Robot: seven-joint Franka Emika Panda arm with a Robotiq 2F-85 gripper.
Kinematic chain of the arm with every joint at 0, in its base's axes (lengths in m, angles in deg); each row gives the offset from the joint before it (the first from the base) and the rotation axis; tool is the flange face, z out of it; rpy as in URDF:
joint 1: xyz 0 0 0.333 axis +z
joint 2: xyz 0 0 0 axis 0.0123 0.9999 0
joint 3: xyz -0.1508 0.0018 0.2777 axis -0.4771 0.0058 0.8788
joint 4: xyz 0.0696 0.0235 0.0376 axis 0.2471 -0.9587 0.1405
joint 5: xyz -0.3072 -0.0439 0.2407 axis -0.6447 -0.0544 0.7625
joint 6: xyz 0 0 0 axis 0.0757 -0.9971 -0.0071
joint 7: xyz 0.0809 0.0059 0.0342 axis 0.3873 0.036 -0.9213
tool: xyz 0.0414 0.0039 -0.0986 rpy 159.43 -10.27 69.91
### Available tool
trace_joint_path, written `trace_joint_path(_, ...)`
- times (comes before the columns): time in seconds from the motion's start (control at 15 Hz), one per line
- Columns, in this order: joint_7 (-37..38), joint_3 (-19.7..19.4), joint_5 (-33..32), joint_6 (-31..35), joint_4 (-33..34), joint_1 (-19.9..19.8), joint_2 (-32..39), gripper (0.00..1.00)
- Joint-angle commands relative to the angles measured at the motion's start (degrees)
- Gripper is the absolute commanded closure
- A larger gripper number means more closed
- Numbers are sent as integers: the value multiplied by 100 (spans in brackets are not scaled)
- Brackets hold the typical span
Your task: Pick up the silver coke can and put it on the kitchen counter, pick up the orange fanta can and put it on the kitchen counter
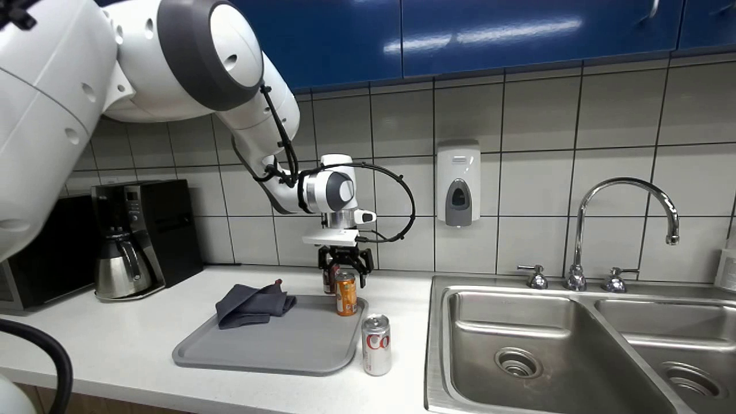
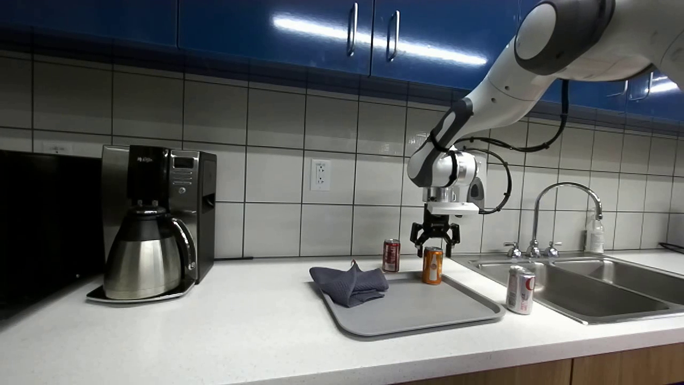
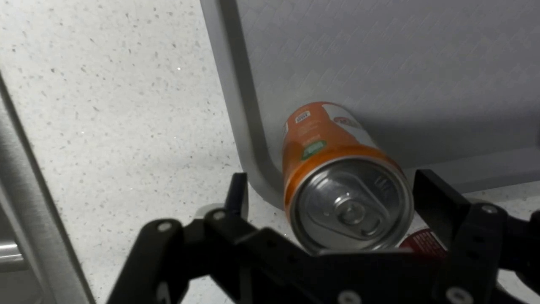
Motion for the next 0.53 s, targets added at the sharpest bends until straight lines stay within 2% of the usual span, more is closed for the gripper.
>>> trace_joint_path(0.0, 135, 50, -26, -238, 294, -2, 197, 0)
trace_joint_path(0.2, 131, 55, -25, -276, 319, 9, 257, 0)
trace_joint_path(0.27, 106, 61, -24, -281, 322, 6, 265, 25)
trace_joint_path(0.33, 99, 58, -33, -273, 318, 10, 265, 26)
trace_joint_path(0.47, 97, 55, -37, -259, 328, 13, 268, 42)
